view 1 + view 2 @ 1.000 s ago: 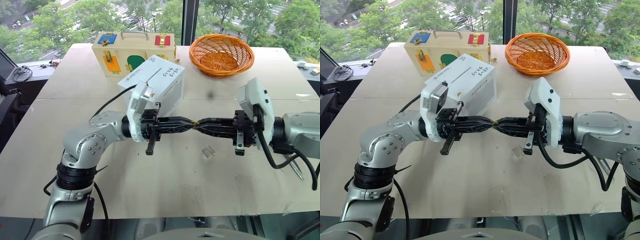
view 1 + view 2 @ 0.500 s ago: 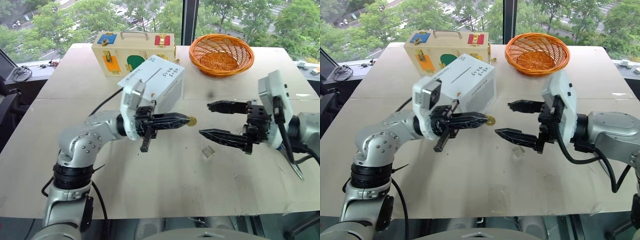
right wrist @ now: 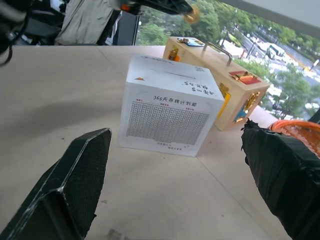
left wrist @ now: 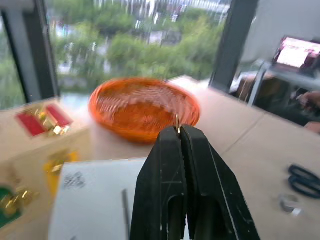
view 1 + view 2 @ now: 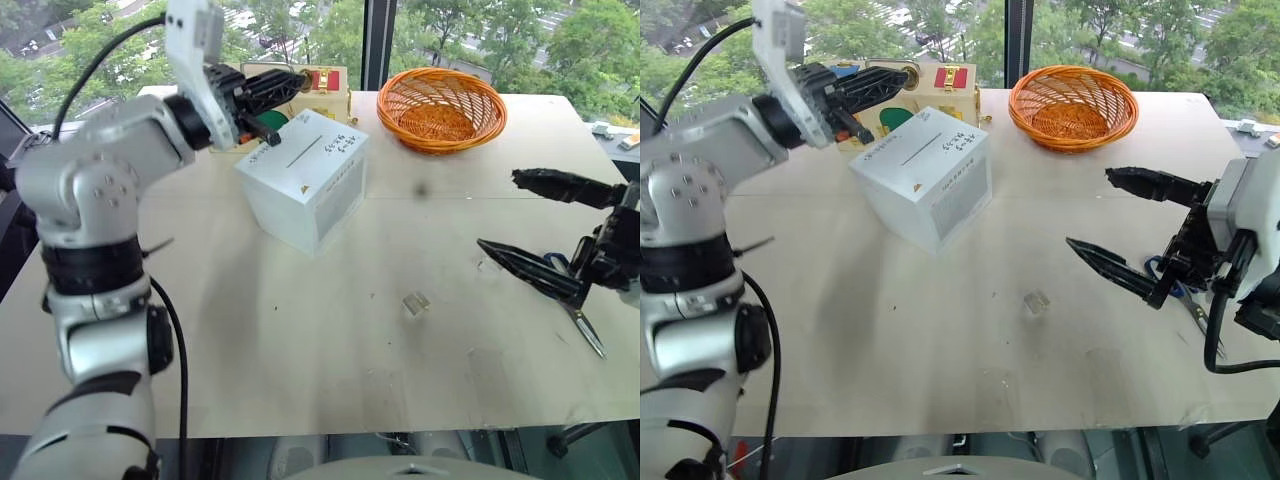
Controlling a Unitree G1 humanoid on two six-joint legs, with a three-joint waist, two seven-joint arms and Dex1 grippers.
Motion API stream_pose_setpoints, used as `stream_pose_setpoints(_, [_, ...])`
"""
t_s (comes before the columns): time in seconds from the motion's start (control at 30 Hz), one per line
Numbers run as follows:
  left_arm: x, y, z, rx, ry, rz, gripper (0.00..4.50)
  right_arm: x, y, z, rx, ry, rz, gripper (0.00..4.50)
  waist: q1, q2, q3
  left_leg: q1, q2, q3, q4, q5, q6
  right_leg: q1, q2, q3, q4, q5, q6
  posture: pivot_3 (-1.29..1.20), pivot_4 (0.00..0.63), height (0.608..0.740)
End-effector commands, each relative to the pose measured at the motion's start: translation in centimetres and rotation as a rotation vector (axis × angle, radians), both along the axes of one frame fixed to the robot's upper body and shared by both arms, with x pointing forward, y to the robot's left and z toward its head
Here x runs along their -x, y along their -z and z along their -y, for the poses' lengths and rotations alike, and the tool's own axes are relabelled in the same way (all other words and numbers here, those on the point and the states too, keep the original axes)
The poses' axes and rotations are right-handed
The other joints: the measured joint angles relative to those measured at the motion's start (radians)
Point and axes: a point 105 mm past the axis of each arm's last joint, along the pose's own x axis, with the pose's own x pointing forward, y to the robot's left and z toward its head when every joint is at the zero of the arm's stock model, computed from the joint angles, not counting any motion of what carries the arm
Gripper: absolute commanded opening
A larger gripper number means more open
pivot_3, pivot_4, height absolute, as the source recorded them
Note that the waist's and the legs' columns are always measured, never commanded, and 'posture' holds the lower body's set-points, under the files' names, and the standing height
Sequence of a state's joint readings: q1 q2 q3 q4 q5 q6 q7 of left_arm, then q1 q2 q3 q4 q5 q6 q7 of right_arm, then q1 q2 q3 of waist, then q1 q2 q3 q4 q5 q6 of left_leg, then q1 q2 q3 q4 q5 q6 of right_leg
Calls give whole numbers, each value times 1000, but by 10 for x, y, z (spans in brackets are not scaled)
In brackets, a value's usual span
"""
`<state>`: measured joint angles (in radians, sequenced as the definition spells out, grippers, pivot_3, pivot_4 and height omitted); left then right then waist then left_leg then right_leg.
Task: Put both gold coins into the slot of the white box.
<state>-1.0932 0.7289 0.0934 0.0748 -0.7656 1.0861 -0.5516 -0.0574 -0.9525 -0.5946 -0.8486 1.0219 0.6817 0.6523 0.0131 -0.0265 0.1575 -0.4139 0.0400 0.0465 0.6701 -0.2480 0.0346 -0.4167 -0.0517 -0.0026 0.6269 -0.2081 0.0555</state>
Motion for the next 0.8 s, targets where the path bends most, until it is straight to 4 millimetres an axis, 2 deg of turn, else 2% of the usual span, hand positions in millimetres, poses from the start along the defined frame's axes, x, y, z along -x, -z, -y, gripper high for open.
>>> stream_pose_setpoints(0.03, [-6,-4,-6,-33,-14,-53,0,2,-2,-4,23,-13,64,4472,0,0,0,0,0,0,0,0,0,0,0,0,0,0,0,0,150,740])
stream_pose_setpoints(0.33, [-12,21,-19,-103,-26,-319,0,2,8,-16,-3,-39,88,4472,-1,-1,1,-2,0,1,-1,0,0,-3,0,0,0,1,-2,0,150,740])
stream_pose_setpoints(0.53, [-15,29,-20,-124,-31,-369,0,5,7,-17,-7,-48,82,4472,1,-2,2,-2,0,1,0,0,0,-2,-1,0,0,0,-4,0,150,740])
stream_pose_setpoints(0.8, [-10,31,-15,-134,-2,-389,0,6,8,-21,-5,-56,59,4472,1,-3,2,-2,0,1,0,0,0,-3,-1,0,0,0,-4,0,150,740])
